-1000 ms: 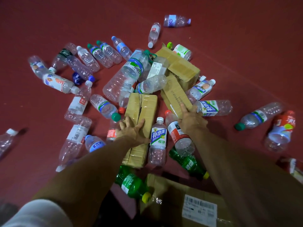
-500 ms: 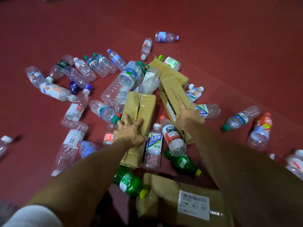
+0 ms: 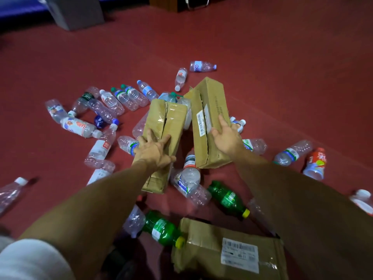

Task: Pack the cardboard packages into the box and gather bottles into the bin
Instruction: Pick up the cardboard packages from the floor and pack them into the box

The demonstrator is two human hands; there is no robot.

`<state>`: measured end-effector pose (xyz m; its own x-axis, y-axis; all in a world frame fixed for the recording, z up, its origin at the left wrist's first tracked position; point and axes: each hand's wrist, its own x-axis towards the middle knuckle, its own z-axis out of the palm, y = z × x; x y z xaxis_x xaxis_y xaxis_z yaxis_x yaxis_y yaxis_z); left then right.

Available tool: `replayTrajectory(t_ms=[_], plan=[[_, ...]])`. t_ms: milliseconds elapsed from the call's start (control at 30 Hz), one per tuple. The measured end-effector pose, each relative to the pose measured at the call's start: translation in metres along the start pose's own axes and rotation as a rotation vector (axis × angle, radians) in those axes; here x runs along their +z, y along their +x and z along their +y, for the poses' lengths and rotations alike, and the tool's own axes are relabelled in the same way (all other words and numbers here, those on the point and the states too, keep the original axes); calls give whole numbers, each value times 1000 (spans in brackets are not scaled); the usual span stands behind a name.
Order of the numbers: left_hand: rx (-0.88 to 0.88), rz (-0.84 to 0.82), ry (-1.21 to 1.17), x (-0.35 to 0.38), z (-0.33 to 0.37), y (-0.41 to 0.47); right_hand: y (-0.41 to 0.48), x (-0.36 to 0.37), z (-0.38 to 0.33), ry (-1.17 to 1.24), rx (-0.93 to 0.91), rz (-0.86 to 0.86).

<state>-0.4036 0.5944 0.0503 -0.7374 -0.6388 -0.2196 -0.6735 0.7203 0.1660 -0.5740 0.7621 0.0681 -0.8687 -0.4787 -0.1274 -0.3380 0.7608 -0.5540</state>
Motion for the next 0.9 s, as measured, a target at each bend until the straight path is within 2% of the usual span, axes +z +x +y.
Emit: replayTrajectory(t_ms=[233,400,567,733,900], plan=[[-52,-21,11,-2,-14,-4,2,13,20,157,70,-189],[-27,-45,47,6,-13,-1,-5,19,43,-29,41,-252],[13,-84,39,14,-4,-2,-12,28,51,-321,156,-283],[69,-122,116,20,1,-5,-23,50,54,-268,151,-362],[103,-126,155,21,-3,-5,-28,67,36,-376,178,-374]])
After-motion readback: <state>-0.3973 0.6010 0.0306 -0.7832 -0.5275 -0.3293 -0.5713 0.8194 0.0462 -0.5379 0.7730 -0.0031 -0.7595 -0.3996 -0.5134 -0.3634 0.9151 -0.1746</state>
